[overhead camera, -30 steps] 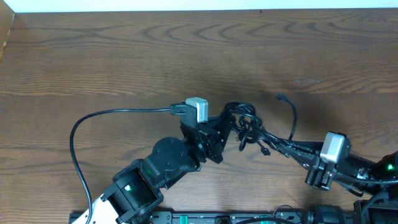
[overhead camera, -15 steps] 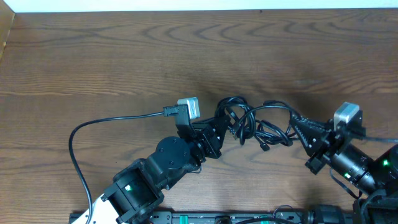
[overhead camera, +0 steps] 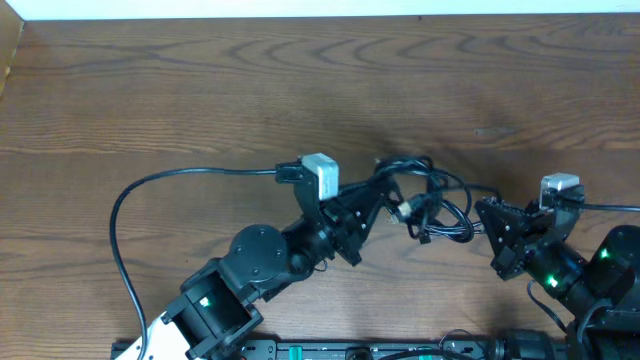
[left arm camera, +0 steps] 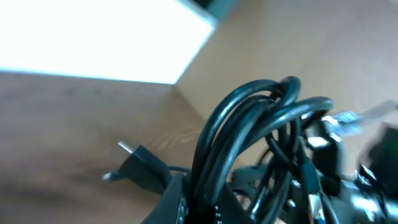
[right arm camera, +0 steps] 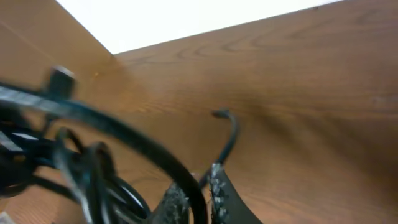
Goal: Untangle cables
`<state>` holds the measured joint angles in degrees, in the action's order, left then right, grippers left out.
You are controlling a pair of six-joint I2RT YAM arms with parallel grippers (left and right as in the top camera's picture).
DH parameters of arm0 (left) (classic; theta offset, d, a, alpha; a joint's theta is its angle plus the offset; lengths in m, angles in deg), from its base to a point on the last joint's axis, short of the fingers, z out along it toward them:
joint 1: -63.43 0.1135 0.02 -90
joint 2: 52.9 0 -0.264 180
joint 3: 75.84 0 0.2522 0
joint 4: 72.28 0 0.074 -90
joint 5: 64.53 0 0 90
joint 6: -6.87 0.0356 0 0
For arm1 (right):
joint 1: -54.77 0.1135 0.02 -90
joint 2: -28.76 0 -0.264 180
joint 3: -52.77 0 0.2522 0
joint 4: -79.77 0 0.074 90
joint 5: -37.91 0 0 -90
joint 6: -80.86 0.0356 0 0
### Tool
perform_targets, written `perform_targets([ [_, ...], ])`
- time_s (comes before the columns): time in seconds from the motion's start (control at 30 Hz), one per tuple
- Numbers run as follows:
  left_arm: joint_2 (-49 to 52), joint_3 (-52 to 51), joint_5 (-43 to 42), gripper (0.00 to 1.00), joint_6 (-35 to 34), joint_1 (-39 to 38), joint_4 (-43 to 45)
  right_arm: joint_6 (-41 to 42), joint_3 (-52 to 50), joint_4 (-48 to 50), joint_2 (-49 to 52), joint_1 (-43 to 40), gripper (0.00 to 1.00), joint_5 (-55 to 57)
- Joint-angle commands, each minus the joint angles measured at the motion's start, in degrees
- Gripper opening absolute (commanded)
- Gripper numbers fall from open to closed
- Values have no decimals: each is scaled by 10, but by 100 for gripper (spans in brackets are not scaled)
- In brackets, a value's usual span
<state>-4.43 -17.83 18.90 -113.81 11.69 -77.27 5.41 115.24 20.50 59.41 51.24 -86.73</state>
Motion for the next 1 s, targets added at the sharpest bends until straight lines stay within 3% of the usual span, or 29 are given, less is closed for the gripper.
perform_targets([
  [0.0, -16, 6, -63, 7, 108, 5, 23, 0, 7, -9, -3, -1, 17, 30],
  [0.07, -16, 6, -63, 8, 108, 5, 23, 0, 7, -10, -3, -1, 25, 30],
  [0.1, -16, 6, -63, 8, 108, 5, 23, 0, 7, -10, -3, -1, 56, 30],
  [0.13, -16, 6, -63, 7, 108, 5, 23, 0, 7, -10, -3, -1, 99, 30],
  [0.33, -16, 6, -16, 8, 106, 6, 11, -9, 7, -10, -3, -1, 99, 4],
  [0.53, -15, 6, 77, 7, 103, 5, -37, -148, 7, -16, -3, -1, 99, -139],
  [0.7, -16, 6, 140, 8, 80, 5, -53, -210, 7, -44, -3, -1, 99, -144],
  [0.83, -15, 6, 147, 7, 75, 5, -54, -220, 7, -48, -3, -1, 99, -142],
  [0.97, -10, 6, 92, 7, 70, 5, -55, -225, 7, -33, -3, -1, 99, -139],
])
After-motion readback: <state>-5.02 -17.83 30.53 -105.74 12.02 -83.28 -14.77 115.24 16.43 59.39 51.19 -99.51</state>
